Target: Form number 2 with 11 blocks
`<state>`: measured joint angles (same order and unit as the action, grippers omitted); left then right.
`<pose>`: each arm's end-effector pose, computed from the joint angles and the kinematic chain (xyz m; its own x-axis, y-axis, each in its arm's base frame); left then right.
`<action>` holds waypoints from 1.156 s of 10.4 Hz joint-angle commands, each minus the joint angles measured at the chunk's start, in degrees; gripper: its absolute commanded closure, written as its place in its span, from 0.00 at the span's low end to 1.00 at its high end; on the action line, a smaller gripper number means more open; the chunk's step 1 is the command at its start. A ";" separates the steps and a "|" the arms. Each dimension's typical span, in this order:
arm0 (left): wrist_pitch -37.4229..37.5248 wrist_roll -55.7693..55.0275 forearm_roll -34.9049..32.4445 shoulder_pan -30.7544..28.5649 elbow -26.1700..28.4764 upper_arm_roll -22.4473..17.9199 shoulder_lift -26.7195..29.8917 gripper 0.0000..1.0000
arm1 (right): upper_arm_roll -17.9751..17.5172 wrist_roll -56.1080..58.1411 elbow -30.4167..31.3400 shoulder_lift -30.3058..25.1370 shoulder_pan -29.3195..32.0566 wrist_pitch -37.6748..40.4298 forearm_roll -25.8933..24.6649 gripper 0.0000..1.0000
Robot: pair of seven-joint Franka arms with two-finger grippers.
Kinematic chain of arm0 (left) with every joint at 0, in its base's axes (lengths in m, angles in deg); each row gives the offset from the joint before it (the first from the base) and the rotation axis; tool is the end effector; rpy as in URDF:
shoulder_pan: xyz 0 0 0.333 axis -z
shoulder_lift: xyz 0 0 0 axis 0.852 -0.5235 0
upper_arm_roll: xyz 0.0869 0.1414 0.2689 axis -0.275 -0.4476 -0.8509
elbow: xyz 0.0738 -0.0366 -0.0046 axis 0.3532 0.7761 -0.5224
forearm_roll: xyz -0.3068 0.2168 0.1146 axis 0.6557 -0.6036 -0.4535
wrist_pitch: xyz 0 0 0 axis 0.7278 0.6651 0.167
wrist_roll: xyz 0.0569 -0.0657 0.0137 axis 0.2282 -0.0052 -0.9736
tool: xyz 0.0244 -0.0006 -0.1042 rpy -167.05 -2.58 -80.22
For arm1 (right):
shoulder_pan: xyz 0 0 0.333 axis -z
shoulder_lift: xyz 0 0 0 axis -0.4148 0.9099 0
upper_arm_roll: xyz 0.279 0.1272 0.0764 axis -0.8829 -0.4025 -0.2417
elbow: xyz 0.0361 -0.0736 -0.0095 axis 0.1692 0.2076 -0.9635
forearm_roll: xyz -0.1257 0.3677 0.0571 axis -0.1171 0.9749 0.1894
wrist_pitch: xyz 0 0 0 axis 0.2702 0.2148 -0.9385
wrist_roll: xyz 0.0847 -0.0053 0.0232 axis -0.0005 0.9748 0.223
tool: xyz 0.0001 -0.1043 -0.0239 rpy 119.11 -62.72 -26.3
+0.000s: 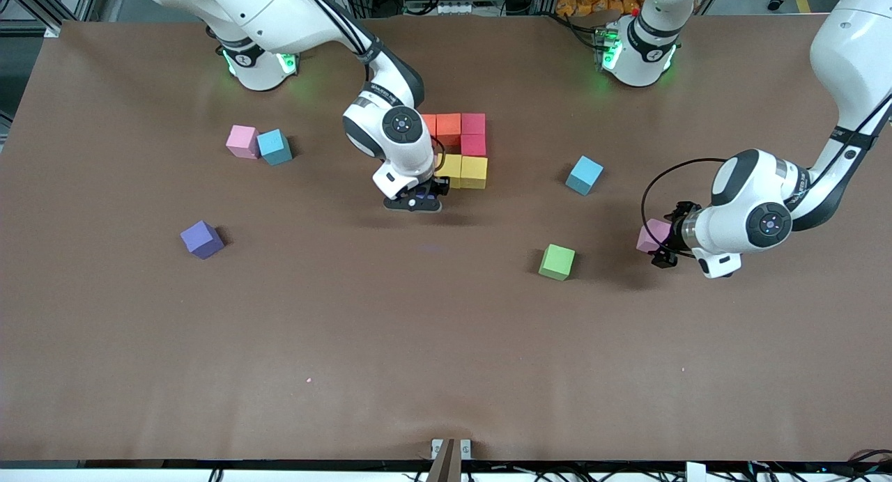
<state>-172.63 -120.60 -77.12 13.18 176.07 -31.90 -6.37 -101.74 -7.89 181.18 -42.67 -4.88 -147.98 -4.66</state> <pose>0.5696 -0.0362 0.2153 0.4046 0.9038 -0.1397 0.8745 -0.4271 -0.2300 0.4207 0.4567 0.1946 0.9954 -0.0762 -0.0586 -0.0777 -0.9967 -0.0231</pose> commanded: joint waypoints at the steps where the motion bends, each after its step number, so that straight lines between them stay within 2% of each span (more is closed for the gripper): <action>1: -1.66 -1.07 -1.82 -0.45 1.80 -0.63 0.17 0.00 | 0.62 -1.29 -0.79 0.49 -0.59 0.66 -1.49 0.62; 6: -2.46 -1.07 -2.96 -0.37 2.15 -0.72 0.09 0.00 | 0.62 -1.46 -0.70 0.41 -0.68 0.84 -1.41 0.62; 8: -2.63 -1.07 -3.49 -0.19 1.89 -0.72 -0.70 0.23 | 0.62 -1.46 -0.61 0.32 -0.77 0.93 -1.40 0.62; 10: -2.63 -0.98 -4.54 0.07 1.63 -0.81 -0.79 0.37 | 0.62 -1.46 -0.61 0.32 -0.77 0.93 -1.32 0.60; 11: -2.63 -1.07 -5.50 0.07 1.54 -0.73 -1.06 0.45 | 0.62 -1.46 -0.61 0.32 -0.77 0.93 -1.32 0.52; 12: -2.63 -1.07 -5.51 0.07 1.19 -0.72 -0.97 0.46 | 0.62 -1.46 -0.61 0.32 -0.77 1.02 -1.32 0.31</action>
<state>-174.63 -120.60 -80.38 13.37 177.44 -32.69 -6.96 -101.69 -7.89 181.18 -42.67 -4.88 -147.81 -4.98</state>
